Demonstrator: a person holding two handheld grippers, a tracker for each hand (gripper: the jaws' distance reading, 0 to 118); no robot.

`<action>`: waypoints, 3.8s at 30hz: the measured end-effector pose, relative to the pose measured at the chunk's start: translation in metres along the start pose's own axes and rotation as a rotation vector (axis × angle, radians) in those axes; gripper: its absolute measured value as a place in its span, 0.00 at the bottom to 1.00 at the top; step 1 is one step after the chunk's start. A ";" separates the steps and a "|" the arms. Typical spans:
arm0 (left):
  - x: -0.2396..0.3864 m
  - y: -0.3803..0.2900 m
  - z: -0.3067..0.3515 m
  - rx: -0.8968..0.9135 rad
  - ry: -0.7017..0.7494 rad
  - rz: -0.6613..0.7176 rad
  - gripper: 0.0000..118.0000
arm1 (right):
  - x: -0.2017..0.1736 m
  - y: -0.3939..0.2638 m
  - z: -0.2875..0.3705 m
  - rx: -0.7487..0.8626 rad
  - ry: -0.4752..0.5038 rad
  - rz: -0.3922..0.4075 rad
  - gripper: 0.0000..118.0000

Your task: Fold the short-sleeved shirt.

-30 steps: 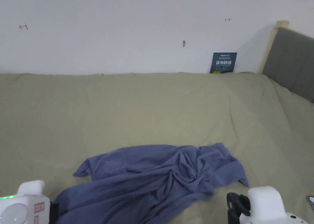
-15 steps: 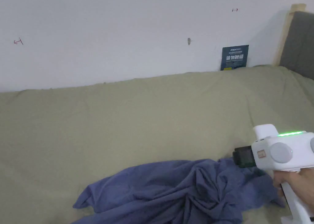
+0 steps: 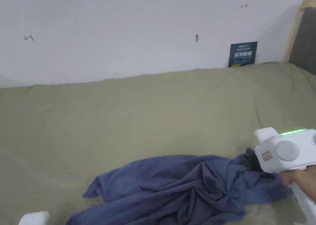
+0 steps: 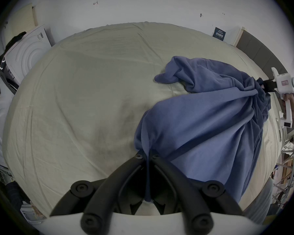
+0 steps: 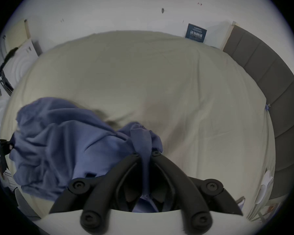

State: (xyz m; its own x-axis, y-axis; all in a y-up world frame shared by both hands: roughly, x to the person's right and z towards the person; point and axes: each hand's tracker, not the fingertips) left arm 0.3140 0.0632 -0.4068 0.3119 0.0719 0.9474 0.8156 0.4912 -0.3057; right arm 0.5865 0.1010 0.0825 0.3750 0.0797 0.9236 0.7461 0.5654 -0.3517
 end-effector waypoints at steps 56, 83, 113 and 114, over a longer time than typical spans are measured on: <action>-0.027 0.294 0.287 0.617 0.352 0.106 0.00 | 0.033 0.212 0.314 0.601 -0.174 -0.068 0.06; -0.052 0.193 0.075 0.359 0.260 0.059 0.00 | 0.018 0.095 0.102 0.349 -0.139 -0.048 0.06; -0.093 -0.076 0.067 0.069 0.147 0.140 0.00 | 0.016 -0.232 0.129 0.083 -0.012 -0.303 0.06; -0.094 -0.078 0.066 0.070 0.140 0.151 0.00 | 0.016 -0.231 0.127 0.081 -0.019 -0.295 0.08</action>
State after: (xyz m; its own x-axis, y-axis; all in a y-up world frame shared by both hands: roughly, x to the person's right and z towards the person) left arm 0.1895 0.0752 -0.4661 0.4967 0.0308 0.8674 0.7202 0.5431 -0.4317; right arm 0.3501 0.0762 0.1974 0.1377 -0.0822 0.9871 0.7747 0.6299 -0.0556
